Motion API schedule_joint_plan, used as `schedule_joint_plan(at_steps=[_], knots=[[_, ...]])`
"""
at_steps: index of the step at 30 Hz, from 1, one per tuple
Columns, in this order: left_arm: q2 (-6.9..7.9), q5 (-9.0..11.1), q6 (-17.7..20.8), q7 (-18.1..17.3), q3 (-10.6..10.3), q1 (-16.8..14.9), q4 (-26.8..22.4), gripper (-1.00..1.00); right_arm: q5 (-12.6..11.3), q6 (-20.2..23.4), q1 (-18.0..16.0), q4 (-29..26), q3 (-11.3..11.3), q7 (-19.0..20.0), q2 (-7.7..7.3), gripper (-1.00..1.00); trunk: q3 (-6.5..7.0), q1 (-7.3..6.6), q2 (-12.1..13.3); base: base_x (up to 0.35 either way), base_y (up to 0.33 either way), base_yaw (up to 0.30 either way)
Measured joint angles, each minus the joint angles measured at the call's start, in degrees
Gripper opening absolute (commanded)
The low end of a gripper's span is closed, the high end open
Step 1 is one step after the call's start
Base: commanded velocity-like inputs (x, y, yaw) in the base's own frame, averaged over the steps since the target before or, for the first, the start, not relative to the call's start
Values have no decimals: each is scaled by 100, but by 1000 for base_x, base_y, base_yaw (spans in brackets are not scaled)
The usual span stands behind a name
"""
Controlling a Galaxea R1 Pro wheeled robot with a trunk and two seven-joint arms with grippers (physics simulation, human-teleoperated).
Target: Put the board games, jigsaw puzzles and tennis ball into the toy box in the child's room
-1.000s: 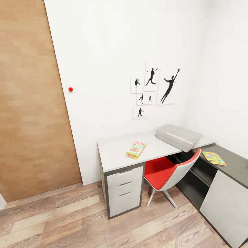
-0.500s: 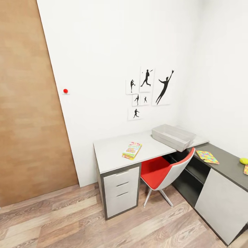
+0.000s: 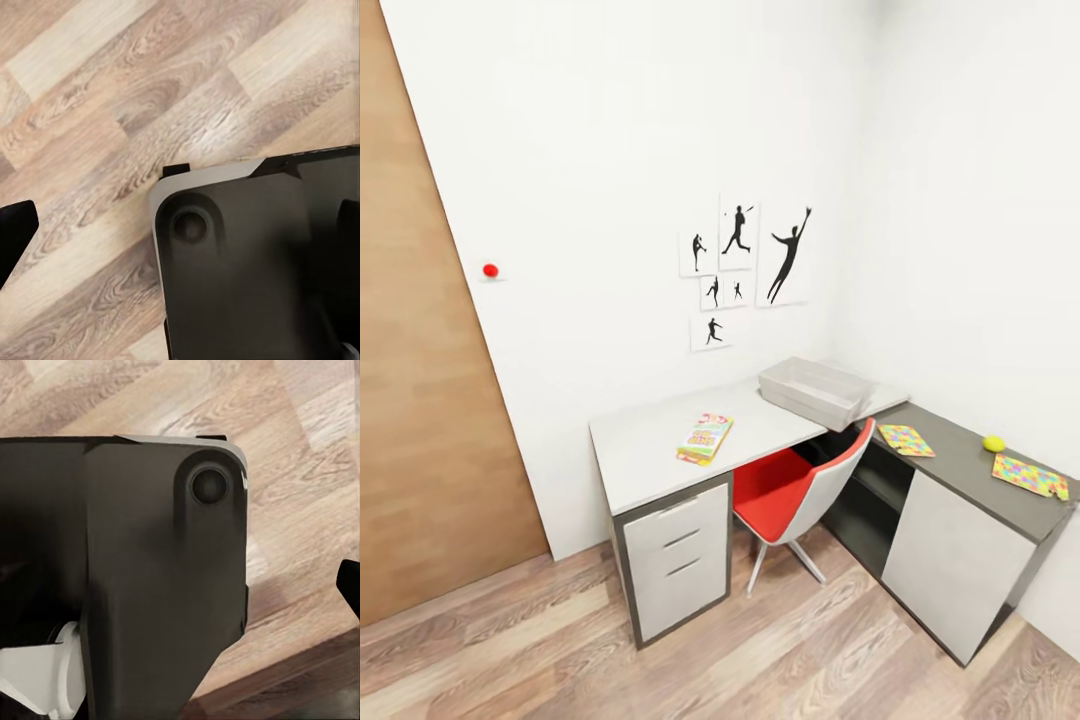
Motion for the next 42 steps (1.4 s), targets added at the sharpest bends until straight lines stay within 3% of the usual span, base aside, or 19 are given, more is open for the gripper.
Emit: schedule_joint_plan(at_steps=[25,42], knots=[[-24,-39,16,-51,-78,1,37,100,0,-50,-1,-2,1,0,-1,100,442,-549,998,0,0,-281],[-18,-40,15,-73,-74,1,39,100,13,-84,-1,-2,3,0,-18,100,480,-550,1000,0,0,-281]])
